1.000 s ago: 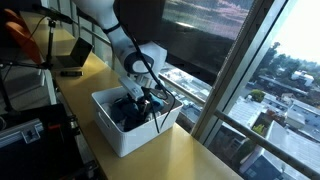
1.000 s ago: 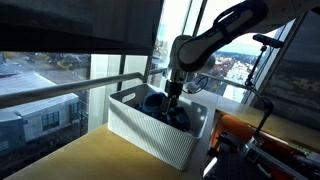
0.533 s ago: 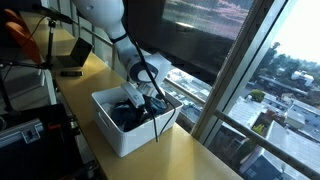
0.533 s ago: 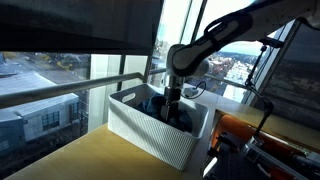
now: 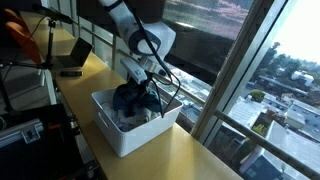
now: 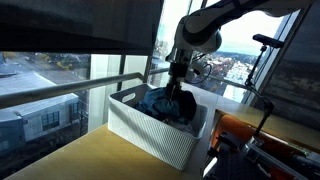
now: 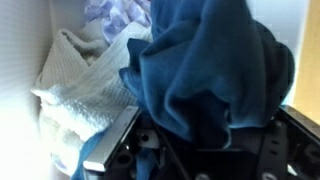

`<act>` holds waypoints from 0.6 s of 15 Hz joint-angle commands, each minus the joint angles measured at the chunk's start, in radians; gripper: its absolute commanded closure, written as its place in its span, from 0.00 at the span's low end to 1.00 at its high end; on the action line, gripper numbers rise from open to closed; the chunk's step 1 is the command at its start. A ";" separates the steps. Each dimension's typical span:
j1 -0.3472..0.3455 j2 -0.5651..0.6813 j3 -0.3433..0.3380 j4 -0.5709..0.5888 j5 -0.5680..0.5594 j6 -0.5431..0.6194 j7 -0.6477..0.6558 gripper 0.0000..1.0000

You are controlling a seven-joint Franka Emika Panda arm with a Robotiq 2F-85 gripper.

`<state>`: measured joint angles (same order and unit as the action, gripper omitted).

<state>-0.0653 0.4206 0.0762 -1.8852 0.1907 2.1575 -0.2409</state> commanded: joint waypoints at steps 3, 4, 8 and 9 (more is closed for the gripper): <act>0.019 -0.294 0.041 -0.088 0.060 -0.035 -0.091 1.00; 0.033 -0.337 0.046 -0.091 0.070 -0.037 -0.105 1.00; 0.119 -0.478 0.065 -0.061 0.069 -0.073 -0.136 1.00; 0.148 -0.503 0.074 -0.050 0.067 -0.094 -0.129 1.00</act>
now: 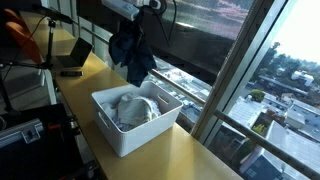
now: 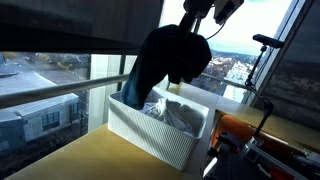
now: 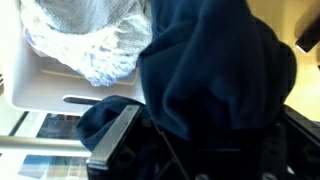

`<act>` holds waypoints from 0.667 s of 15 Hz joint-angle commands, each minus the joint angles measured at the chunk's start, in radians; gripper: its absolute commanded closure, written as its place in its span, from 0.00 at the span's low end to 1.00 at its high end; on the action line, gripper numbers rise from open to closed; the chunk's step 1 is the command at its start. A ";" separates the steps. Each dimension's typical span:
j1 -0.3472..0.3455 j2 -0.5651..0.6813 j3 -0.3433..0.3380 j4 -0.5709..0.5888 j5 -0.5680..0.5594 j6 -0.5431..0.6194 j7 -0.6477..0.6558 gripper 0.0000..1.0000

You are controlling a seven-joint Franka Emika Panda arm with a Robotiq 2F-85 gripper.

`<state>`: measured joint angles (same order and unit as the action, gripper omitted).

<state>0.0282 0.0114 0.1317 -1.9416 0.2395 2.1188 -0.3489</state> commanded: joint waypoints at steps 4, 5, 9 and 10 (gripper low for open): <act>0.186 -0.139 0.092 0.035 0.027 -0.133 0.052 1.00; 0.213 -0.120 0.112 0.020 0.025 -0.112 0.066 1.00; 0.258 -0.075 0.135 -0.067 0.027 -0.075 0.063 1.00; 0.252 -0.056 0.128 -0.093 0.023 -0.059 0.052 1.00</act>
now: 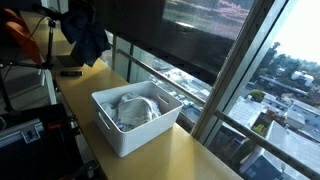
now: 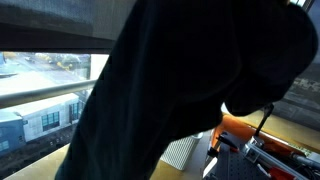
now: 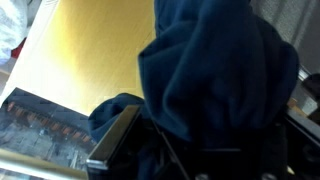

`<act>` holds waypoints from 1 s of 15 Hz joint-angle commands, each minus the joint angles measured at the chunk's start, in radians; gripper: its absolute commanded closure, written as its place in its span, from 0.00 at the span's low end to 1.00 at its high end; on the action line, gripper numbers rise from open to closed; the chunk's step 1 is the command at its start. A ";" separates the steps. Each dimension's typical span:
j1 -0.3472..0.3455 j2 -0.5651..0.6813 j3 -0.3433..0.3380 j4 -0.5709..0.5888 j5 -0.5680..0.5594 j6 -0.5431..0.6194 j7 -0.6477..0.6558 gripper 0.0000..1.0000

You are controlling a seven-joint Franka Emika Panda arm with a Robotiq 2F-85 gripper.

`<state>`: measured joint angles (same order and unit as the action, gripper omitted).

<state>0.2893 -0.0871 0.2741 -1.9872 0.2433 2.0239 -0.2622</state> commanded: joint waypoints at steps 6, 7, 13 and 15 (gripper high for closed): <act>-0.043 0.167 -0.027 -0.033 0.018 0.077 -0.057 1.00; -0.043 0.190 -0.021 -0.021 0.015 0.090 -0.056 1.00; -0.020 0.309 0.001 0.071 -0.097 0.194 -0.052 1.00; -0.014 0.341 0.000 0.103 -0.155 0.210 -0.052 1.00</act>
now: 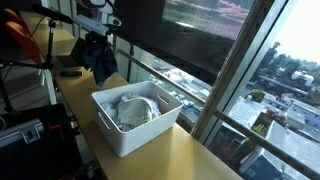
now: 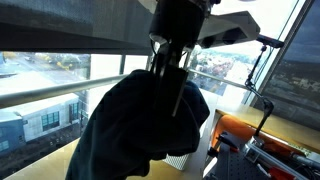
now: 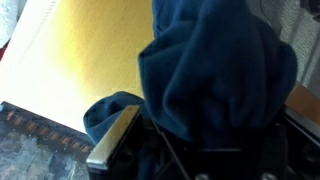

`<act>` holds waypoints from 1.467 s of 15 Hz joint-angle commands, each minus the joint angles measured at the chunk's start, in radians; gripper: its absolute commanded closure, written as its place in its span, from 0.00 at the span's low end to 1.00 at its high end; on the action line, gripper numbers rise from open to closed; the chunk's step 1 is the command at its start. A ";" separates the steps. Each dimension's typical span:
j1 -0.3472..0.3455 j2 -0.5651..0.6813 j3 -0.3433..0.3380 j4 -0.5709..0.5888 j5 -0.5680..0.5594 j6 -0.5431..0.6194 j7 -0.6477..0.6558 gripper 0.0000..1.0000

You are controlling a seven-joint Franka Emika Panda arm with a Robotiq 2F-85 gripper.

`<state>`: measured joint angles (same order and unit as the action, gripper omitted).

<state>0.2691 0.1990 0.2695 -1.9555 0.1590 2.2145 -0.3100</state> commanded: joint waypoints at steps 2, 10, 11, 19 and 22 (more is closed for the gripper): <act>0.006 0.081 0.001 0.095 -0.116 0.026 -0.005 1.00; -0.020 0.117 -0.013 0.119 -0.169 0.015 -0.008 0.58; -0.028 0.106 -0.016 0.114 -0.168 0.009 -0.012 0.52; -0.146 0.036 -0.056 0.057 -0.132 0.033 -0.079 0.00; -0.230 0.040 -0.116 0.028 -0.131 0.085 -0.164 0.00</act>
<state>0.1060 0.2581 0.2006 -1.8797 0.0104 2.2440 -0.3864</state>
